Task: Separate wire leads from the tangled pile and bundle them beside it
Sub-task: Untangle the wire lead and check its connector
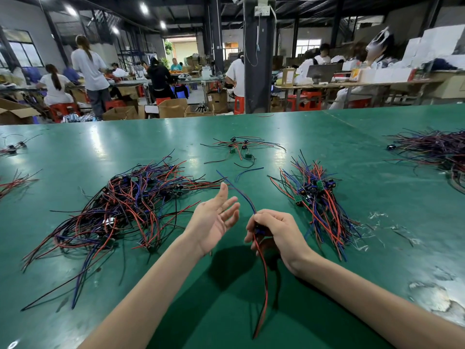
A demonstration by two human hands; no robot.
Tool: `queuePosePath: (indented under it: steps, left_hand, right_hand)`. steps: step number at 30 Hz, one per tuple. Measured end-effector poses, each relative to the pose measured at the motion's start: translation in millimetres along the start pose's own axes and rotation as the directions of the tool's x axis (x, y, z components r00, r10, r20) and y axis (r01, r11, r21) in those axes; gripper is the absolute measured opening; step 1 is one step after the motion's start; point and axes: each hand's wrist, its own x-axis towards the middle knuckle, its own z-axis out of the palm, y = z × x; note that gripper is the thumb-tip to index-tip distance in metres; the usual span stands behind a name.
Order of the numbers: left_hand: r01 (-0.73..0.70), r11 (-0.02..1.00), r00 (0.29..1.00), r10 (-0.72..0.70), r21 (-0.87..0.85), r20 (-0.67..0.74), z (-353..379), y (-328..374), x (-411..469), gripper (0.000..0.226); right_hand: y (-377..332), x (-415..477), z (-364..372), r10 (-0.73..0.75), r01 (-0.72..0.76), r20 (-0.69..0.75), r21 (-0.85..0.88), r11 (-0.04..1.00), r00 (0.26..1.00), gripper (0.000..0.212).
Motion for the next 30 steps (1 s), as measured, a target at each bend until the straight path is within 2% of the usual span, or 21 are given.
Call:
queuePosePath:
  steps: [2, 4, 6, 8, 10, 12, 16, 27, 30]
  left_hand:
    - [-0.013, 0.998, 1.0, 0.013, -0.066, -0.003, -1, 1, 0, 0.046]
    - [-0.02, 0.998, 1.0, 0.019, -0.063, -0.015, -3, 3, 0, 0.04]
    - [0.002, 0.999, 1.0, -0.003, 0.046, 0.012, -3, 3, -3, 0.029]
    - [-0.004, 0.971, 0.997, -0.014, 0.238, 0.075, 0, -2, -6, 0.025]
    - [-0.069, 0.914, 0.989, 0.011, 0.401, 0.145, 3, -10, -10, 0.019]
    - [-0.151, 0.865, 0.982, 0.077, 0.478, 0.172, 6, -16, -14, 0.008]
    - [-0.253, 0.817, 0.966, 0.182, 0.519, 0.183, 8, -19, -16, 0.001]
    - [-0.413, 0.679, 0.9, 0.406, 0.607, 0.159, 6, -24, -11, 0.011]
    - [-0.41, 0.698, 0.899, 0.416, 0.588, 0.133, 7, -25, -12, 0.013]
  right_hand:
    - [0, 0, 0, -0.01, 0.01, -0.02, -0.003, 1.0, 1.0, 0.034]
    - [1, 0, 0, -0.019, 0.019, -0.024, -0.014, 1.0, 1.0, 0.033]
    - [2, -1, 1, -0.022, 0.021, -0.02, -0.022, 1.0, 1.0, 0.033]
    - [2, -1, 2, -0.018, 0.017, -0.031, -0.02, 1.0, 0.999, 0.034]
    - [3, -1, 2, -0.02, 0.019, -0.066, -0.021, 1.0, 0.998, 0.035]
    - [3, 0, 2, -0.029, 0.025, -0.098, -0.042, 0.999, 0.995, 0.031]
    - [3, 0, 3, -0.015, 0.007, -0.088, -0.092, 0.996, 0.996, 0.03]
    - [5, 0, 5, 0.007, -0.019, -0.086, -0.144, 0.989, 0.996, 0.031]
    - [4, 1, 6, 0.0, -0.013, -0.089, -0.15, 0.989, 0.996, 0.031]
